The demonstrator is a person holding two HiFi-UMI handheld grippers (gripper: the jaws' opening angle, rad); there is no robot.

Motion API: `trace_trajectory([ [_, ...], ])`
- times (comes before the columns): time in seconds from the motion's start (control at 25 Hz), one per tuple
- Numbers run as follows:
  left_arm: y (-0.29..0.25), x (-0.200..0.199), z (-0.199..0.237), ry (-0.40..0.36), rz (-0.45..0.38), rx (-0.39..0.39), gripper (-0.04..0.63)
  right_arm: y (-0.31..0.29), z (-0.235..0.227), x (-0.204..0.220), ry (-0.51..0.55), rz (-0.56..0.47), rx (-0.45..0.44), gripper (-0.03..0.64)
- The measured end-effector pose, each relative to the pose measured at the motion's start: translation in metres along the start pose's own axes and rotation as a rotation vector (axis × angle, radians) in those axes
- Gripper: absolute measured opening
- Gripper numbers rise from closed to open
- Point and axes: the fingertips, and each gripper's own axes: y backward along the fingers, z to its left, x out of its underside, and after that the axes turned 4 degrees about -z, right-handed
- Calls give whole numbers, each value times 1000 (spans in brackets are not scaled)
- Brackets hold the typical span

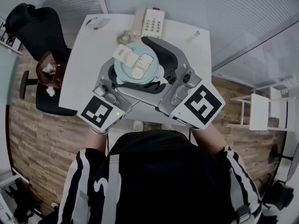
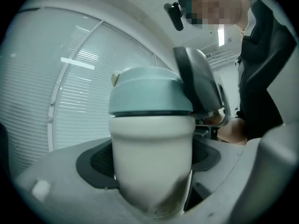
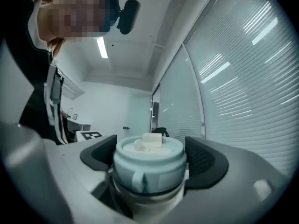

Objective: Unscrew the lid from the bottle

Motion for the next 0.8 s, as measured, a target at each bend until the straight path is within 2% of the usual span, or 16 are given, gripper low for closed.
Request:
trace_trajectory([
  [0.12, 9, -4, -19, 51, -32, 219, 437, 2, 19, -2, -28, 14, -148, 454],
  [0.24, 25, -8, -45, 76, -31, 471, 437, 10, 44, -7, -57, 12, -362, 453],
  [0.36, 41, -13, -77, 68, -8, 695, 437, 26, 71, -13, -98, 23, -575, 454],
  [0.48, 50, -14, -103, 47, 9, 847, 437, 48, 91, -17, -91, 26, -797, 454],
  [0.6, 53, -11, -114, 79, 12, 917, 437, 59, 97, -13, -121, 60, -966, 454],
  [0.68, 53, -12, -116, 130, -9, 911, 437, 57, 96, -17, -137, 67, -965, 454],
  [0.72, 52, -13, -115, 155, -26, 891, 437, 53, 93, -22, -126, 51, -912, 457],
  [0.8, 48, -17, -102, 176, -60, 812, 437, 44, 78, -31, -85, 7, -726, 457],
])
